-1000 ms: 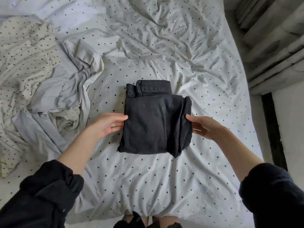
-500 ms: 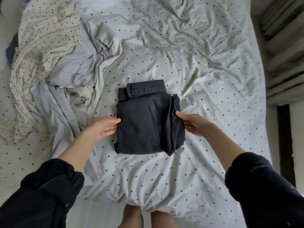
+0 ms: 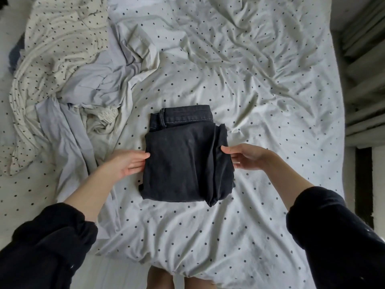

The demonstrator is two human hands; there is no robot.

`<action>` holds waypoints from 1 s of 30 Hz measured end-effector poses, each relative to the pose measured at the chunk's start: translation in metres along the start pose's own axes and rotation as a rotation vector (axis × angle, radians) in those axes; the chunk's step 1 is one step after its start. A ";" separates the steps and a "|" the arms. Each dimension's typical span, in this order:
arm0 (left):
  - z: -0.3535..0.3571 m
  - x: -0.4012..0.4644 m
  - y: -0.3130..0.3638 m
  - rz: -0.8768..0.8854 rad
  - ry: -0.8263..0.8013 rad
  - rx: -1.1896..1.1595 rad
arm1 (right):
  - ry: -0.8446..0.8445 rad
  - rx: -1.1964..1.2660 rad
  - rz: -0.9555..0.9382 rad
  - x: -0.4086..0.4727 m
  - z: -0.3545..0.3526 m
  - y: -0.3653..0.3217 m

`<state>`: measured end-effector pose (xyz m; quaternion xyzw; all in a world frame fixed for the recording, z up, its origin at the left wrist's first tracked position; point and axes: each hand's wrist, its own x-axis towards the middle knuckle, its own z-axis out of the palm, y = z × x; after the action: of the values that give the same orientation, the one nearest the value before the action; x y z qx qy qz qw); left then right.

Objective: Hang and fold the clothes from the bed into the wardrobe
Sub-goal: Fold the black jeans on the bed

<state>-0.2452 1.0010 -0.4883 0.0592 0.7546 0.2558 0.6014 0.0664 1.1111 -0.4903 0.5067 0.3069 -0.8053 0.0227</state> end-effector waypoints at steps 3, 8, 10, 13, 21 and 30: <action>-0.001 -0.010 0.000 0.033 0.002 -0.008 | 0.046 -0.011 -0.022 -0.004 0.000 0.002; -0.011 -0.050 -0.013 0.121 0.045 -0.064 | 0.000 -0.088 -0.127 -0.030 0.017 -0.010; -0.023 -0.075 -0.024 0.142 0.060 -0.131 | -0.017 -0.171 -0.155 -0.043 0.035 -0.018; -0.049 -0.118 -0.044 0.186 0.107 -0.218 | -0.058 -0.253 -0.227 -0.067 0.076 -0.029; -0.135 -0.232 -0.128 0.277 0.276 -0.506 | -0.240 -0.579 -0.333 -0.130 0.226 -0.056; -0.219 -0.373 -0.318 0.322 0.631 -0.871 | -0.595 -0.892 -0.203 -0.141 0.438 0.016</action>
<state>-0.2807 0.5095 -0.2751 -0.1595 0.7041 0.6375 0.2690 -0.2113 0.8328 -0.2506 0.1659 0.6463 -0.7038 0.2435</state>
